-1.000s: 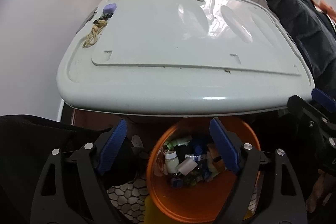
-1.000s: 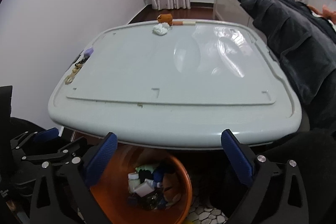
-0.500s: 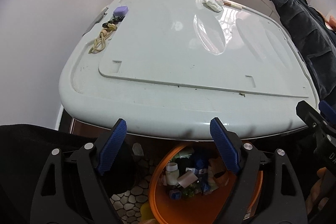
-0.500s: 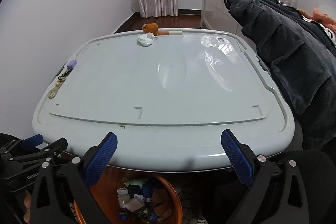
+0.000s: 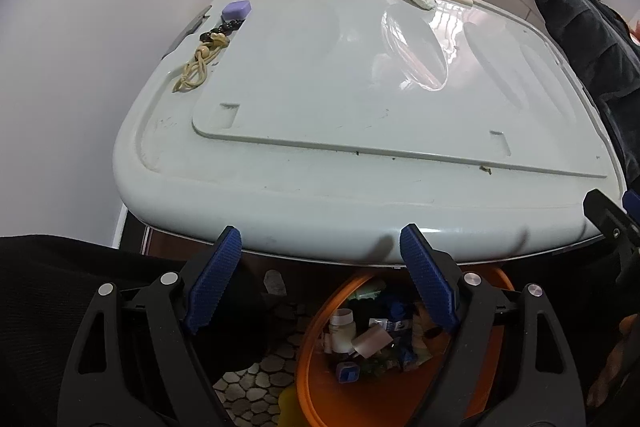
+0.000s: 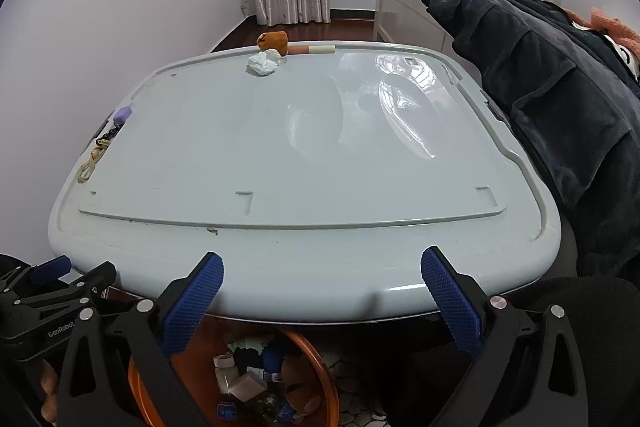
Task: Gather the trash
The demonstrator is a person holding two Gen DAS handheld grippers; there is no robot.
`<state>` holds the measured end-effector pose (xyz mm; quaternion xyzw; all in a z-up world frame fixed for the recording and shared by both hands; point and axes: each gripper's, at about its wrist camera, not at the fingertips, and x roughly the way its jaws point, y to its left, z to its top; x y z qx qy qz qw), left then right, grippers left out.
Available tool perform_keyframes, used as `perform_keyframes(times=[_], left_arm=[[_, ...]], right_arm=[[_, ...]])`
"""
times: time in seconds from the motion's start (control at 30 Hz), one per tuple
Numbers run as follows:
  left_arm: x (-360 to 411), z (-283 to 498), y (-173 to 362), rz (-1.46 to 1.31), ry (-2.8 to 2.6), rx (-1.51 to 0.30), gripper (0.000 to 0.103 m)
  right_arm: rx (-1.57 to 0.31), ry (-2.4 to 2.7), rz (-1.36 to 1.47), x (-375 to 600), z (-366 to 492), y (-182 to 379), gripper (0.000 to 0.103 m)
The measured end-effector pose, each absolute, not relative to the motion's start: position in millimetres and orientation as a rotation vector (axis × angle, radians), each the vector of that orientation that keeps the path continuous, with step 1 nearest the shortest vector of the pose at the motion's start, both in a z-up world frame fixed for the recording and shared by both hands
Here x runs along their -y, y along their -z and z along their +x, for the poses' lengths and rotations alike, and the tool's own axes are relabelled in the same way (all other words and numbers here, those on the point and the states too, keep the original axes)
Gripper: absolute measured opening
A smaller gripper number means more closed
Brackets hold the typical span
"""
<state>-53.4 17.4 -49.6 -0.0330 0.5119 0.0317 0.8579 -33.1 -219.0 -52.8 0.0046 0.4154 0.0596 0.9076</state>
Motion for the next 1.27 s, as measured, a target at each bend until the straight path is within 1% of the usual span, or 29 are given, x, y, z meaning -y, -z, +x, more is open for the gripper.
perform_keyframes(times=[0.5,0.53,0.57,0.6,0.63,1.0,1.27], left_arm=[[-10,-55,48,-0.014,-0.052,-1.045,0.08],[-10,-55,47,-0.013,-0.053,-1.038,0.081],[-10,-56,47,-0.014,-0.052,-1.033,0.083],[-10,-56,46,-0.019,-0.053,-1.028,0.088],[-10,-57,46,-0.024,-0.051,-1.024,0.09],[-12,-57,46,-0.031,-0.05,-1.025,0.09],[-21,-53,51,-0.066,-0.058,-1.057,0.09]], right_arm=[[-0.853,-0.121,0.002,218,-34,54,0.098],[-0.854,-0.12,0.001,218,-34,54,0.098],[-0.856,-0.12,0.001,217,-34,54,0.098],[-0.859,-0.119,0.0,217,-34,55,0.098],[-0.86,-0.118,0.0,218,-33,55,0.098],[-0.861,-0.111,0.002,219,-33,55,0.098],[-0.859,-0.105,0.005,221,-34,56,0.098]])
